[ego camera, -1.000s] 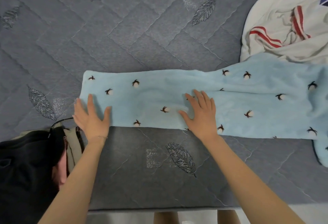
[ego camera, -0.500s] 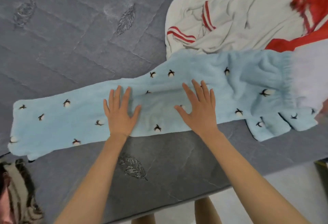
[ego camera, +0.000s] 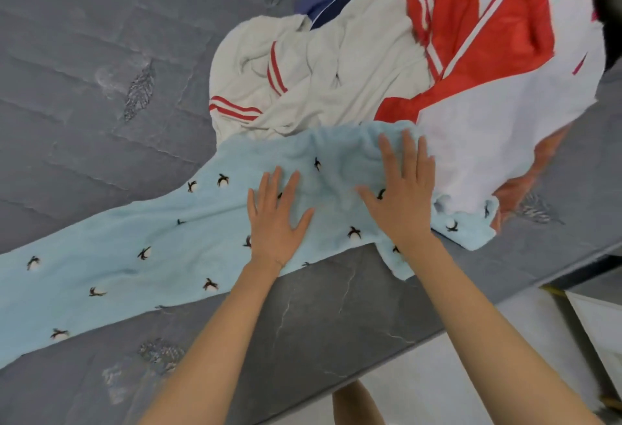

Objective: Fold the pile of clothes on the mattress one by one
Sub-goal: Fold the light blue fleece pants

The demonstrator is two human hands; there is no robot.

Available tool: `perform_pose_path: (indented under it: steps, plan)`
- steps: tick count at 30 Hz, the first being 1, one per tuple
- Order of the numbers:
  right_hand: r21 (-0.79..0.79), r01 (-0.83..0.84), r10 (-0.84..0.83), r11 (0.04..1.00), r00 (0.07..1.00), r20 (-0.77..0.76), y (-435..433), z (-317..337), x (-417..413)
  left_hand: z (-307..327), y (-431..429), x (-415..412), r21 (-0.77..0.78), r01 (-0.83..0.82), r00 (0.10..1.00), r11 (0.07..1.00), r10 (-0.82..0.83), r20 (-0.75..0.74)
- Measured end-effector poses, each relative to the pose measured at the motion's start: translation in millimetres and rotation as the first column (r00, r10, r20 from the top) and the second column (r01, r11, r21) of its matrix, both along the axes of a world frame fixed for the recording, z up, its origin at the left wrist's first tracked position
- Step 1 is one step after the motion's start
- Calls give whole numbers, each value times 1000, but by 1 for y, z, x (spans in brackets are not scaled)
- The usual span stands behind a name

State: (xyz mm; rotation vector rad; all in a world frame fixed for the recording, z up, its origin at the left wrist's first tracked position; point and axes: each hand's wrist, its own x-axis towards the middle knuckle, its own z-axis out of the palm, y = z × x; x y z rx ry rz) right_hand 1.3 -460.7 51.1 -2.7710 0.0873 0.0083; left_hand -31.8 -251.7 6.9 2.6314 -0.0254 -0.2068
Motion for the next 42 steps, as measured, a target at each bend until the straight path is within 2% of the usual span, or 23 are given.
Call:
perform_pose_path:
  steps: [2, 5, 7, 9, 11, 13, 15, 18, 21, 23, 25, 26, 29, 32, 34, 37, 42]
  plan:
    - [21, 92, -91, 996, 994, -54, -18, 0, 13, 5, -20, 6, -50, 6, 1000, 999, -7, -13]
    - [273, 318, -249, 908, 934, -257, -35, 0, 27, 10, -39, 11, -143, -17, 999, 990, 11, -40]
    - [298, 370, -278, 880, 910, -308, -37, -1, 30, 14, -47, 13, -225, -29, 996, 974, 7, -94]
    - [338, 386, -288, 858, 908, -304, -31, 1, 30, 19, -54, 13, -372, -52, 985, 927, -15, -174]
    - [411, 384, -269, 827, 912, -310, -16, 6, 26, 29, -58, 12, -558, -146, 951, 817, -39, -306]
    - [454, 353, -234, 818, 926, -297, 3, 11, 21, 40, -58, 12, -677, -315, 900, 665, -16, -435]
    - [532, 355, -208, 769, 926, -317, 28, 16, 13, 46, -51, 12, -728, -449, 866, 518, 51, -497]
    - [680, 364, -94, 637, 911, -401, 68, 23, -1, 54, -23, 11, -741, -527, 836, 416, 100, -539]
    - [735, 278, 142, 619, 880, -453, 104, 24, -17, 53, 20, 5, -710, -584, 795, 394, 97, -599]
    - [754, 237, 267, 613, 836, -480, 122, 23, -24, 48, 48, -1, -659, -621, 771, 425, 180, -611]
    - [776, 263, 302, 574, 812, -499, 139, 23, -28, 45, 70, -9, -646, -615, 783, 452, 254, -568]
    - [769, 248, 275, 590, 834, -479, 147, 22, -27, 43, 80, -13, -650, -596, 798, 472, 260, -544]
    - [633, -12, 229, 774, 938, -262, 171, 17, -16, 43, 113, -25, -671, -556, 827, 490, 245, -506]
    - [447, -259, 341, 856, 933, -112, 200, 15, 1, 46, 157, -35, -680, -542, 834, 494, 216, -507]
    - [377, -381, 456, 844, 880, -131, 224, 14, 14, 51, 191, -44, -688, -532, 836, 493, 179, -518]
    - [328, -518, 603, 790, 753, -263, 265, 12, 24, 60, 246, -59, -690, -558, 821, 462, 183, -541]
    - [317, -637, 711, 703, 612, -346, 331, 10, 28, 67, 347, -92, -664, -617, 784, 421, 264, -562]
